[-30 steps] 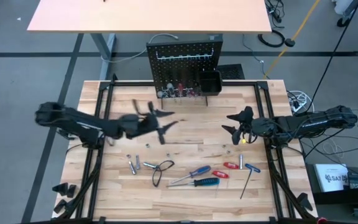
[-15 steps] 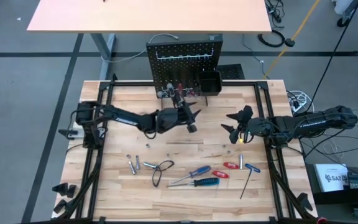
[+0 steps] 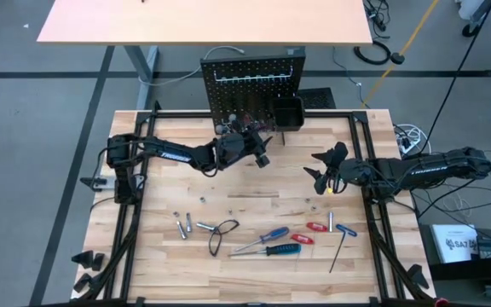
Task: Hang tools onto peg board
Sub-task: Adjust the right red screwdriver, then hang the black blue screwdriver on the peg board
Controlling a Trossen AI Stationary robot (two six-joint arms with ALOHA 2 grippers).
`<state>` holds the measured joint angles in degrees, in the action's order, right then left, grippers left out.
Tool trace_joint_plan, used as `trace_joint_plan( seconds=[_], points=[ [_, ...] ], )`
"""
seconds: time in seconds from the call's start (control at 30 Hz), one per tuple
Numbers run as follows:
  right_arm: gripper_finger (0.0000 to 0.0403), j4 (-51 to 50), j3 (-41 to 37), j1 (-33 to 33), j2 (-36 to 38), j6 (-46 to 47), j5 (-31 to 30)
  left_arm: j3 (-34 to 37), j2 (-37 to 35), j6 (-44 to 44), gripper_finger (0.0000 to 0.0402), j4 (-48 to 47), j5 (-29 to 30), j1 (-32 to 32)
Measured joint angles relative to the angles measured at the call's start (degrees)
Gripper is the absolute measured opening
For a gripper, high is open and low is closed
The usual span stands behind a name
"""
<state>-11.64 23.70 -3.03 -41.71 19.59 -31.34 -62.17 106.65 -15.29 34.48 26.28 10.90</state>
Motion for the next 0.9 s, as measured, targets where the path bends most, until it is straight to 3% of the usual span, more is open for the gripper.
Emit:
trace_joint_plan(
  seconds=[0.13, 0.57, 0.9],
  points=[
    [0.0263, -0.01, 0.0, 0.45, 0.0, 0.0, 0.14, 0.0, -0.02, -0.01, 0.0185, -0.4, 3.78, -0.13],
    [0.0263, -0.57, 0.0, 0.44, 0.02, -0.15, 0.14, -0.02, -2.69, -0.16, 0.0185, -2.22, 5.65, -4.52],
    [0.0263, 0.31, 0.0, 0.42, 0.02, -3.19, -0.1, -0.04, -14.37, 0.77, 0.0185, -18.3, 5.76, -12.15]
  ],
)
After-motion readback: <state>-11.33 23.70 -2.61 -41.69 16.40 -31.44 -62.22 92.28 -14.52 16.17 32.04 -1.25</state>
